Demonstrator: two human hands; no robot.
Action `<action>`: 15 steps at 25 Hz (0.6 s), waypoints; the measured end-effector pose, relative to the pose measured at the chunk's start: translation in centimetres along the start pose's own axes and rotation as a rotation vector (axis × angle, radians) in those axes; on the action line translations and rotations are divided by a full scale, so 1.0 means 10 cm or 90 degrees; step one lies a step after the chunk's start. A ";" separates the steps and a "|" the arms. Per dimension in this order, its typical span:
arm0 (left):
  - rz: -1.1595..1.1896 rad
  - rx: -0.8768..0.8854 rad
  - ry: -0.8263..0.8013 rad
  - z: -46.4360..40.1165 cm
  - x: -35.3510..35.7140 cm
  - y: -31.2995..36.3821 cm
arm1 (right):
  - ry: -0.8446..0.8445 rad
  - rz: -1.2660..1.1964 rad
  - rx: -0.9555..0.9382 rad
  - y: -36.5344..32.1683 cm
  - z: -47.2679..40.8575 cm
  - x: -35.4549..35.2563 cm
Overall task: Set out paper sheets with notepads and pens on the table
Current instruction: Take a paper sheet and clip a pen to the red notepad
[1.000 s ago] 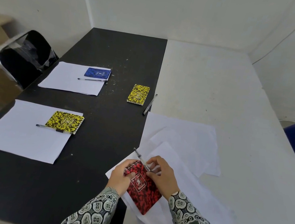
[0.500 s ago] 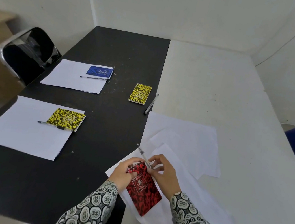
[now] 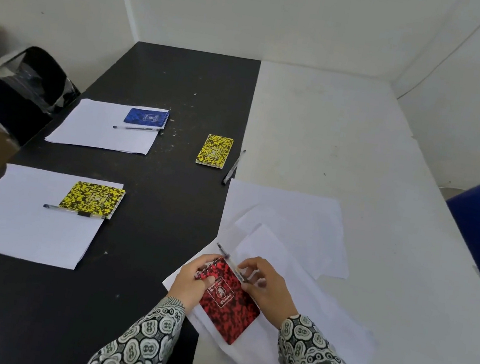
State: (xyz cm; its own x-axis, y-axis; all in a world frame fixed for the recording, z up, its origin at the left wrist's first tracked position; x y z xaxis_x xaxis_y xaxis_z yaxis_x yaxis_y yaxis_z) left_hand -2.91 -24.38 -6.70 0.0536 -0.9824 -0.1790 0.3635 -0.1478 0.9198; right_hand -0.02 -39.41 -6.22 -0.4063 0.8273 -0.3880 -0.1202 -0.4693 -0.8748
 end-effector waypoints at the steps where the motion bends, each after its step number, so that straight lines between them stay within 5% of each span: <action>1: -0.001 0.007 0.002 -0.03 0.01 0.04 | 0.014 -0.007 -0.009 -0.02 0.00 -0.04; 12: 0.120 -0.057 -0.005 -0.43 1.09 0.17 | 0.367 0.364 0.048 0.41 0.44 -0.73; 15: 0.140 -0.101 0.023 -0.48 1.55 0.12 | 0.336 0.491 0.012 0.56 0.52 -0.71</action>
State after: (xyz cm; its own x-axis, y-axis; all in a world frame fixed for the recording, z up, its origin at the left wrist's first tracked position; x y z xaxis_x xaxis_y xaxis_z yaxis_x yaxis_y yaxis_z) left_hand 2.81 -39.22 -10.05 0.1804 -0.9836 0.0040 0.4809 0.0917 0.8720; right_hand -2.45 -49.53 -6.83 0.0838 0.3165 -0.9449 -0.0052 -0.9481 -0.3181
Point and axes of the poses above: each hand's wrist, its own z-axis away from the middle knuckle, its own x-axis out of the palm, y = z × x, the point moved 8 cm from there along -z, towards the middle knuckle, and after that the axes turned 6 degrees about x, right-handed, at the moved point
